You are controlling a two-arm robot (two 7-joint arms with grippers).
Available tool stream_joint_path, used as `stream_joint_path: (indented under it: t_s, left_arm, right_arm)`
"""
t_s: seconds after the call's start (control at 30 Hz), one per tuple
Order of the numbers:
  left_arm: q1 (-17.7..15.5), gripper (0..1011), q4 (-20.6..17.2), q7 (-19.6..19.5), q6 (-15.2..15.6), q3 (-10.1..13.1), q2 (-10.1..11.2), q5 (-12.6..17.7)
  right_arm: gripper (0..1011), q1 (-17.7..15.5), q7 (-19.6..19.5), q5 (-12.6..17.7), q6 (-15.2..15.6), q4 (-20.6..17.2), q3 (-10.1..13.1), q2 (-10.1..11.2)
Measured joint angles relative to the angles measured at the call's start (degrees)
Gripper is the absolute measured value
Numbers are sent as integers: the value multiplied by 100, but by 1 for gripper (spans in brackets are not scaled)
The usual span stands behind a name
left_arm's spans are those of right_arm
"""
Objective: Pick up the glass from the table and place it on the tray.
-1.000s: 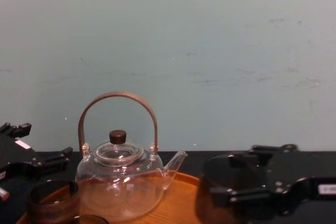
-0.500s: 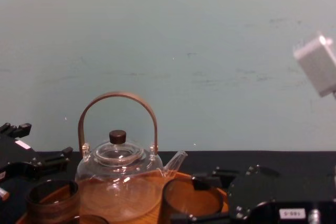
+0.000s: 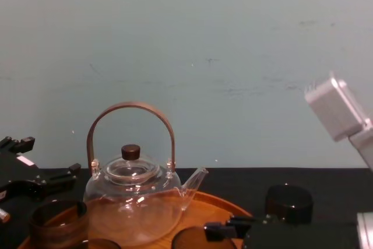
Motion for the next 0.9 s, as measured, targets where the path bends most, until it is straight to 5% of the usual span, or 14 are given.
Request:
stream_joint_path:
  t_s: [0.9]
  left_arm:
    - [0, 1001, 0, 0, 0, 0, 0, 0]
  right_arm:
    - [904, 14, -23, -76, -29, 230, -103, -72]
